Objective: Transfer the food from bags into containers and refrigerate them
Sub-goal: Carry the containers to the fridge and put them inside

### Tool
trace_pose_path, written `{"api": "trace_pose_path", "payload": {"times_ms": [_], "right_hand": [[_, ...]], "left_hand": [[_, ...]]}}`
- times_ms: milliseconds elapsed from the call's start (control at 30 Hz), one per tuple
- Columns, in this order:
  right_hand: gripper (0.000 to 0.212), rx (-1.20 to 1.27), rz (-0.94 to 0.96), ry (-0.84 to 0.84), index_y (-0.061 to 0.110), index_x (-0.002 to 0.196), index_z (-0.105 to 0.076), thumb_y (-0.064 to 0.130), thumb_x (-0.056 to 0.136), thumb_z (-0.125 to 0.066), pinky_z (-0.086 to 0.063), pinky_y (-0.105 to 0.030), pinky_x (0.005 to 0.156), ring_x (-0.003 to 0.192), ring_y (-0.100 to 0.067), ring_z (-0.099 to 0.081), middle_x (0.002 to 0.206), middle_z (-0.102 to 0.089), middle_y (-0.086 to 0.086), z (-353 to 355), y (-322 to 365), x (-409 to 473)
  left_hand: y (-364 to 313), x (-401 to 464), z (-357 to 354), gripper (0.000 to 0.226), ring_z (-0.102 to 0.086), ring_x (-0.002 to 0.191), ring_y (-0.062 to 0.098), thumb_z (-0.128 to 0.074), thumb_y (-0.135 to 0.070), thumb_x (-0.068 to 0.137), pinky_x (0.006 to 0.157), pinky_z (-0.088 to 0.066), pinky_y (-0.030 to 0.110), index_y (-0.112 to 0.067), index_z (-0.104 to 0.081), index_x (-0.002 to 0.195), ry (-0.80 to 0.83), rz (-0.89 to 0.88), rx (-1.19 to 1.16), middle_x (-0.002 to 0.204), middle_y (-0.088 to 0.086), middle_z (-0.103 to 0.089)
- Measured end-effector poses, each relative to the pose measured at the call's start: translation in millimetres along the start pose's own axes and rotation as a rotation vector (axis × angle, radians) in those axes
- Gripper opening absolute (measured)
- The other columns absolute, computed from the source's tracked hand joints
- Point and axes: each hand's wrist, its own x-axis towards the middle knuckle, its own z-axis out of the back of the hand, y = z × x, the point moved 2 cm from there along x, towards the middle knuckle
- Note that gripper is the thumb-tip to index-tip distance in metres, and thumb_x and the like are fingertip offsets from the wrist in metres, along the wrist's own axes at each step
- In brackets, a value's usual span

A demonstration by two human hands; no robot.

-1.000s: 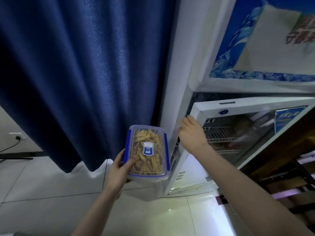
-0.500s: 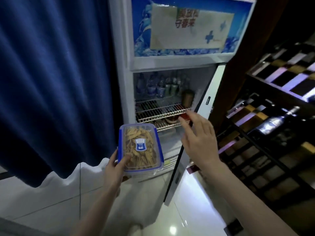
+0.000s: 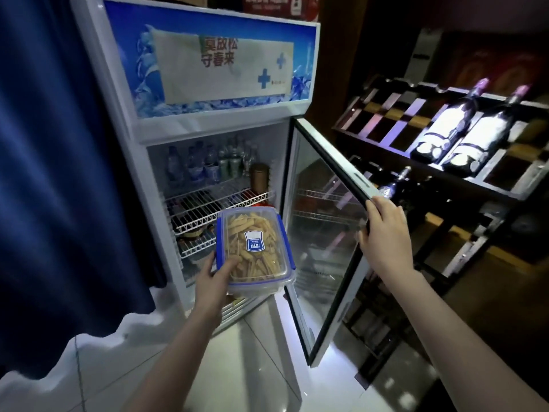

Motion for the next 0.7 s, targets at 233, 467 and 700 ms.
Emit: {"api": "trace_pose_path", "payload": {"times_ms": [233, 467, 700], "right_hand": [[0.058, -0.015, -0.179, -0.007, 0.003, 0.13, -0.052, 0.019, 0.079, -0.071, -0.026, -0.048, 0.115, 0.133, -0.037, -0.035, 0.142, -0.04, -0.021, 3.4, -5.7, 2.5], [0.041, 0.787, -0.251, 0.528, 0.022, 0.131, -0.053, 0.038, 0.094, -0.055, -0.047, -0.029, 0.091, 0.104, -0.011, -0.055, 0.119, -0.053, 0.007, -48.5, 89.1, 0.3], [0.037, 1.241, -0.458, 0.785, 0.03, 0.129, -0.048, 0.033, 0.093, -0.058, -0.055, -0.05, 0.089, 0.096, -0.016, -0.064, 0.108, -0.065, 0.002, -118.4, 161.2, 27.6]], "left_hand": [[-5.9, 17.8, -30.4, 0.061, -0.069, 0.087, 0.022, -0.07, -0.024, 0.086, 0.056, -0.053, 0.032, -0.031, -0.043, 0.141, 0.047, 0.002, 0.009, 0.109, 0.001, -0.067], [-3.4, 52.7, -23.5, 0.066, -0.069, 0.088, 0.022, -0.07, -0.027, 0.086, 0.056, -0.053, 0.031, -0.03, -0.038, 0.144, 0.008, 0.026, -0.009, 0.108, 0.002, -0.067], [-12.5, 115.6, 8.3, 0.064, -0.07, 0.078, 0.015, -0.068, -0.027, 0.088, 0.045, -0.052, 0.024, -0.029, -0.038, 0.145, -0.1, 0.006, -0.026, 0.102, 0.0, -0.069]]}}
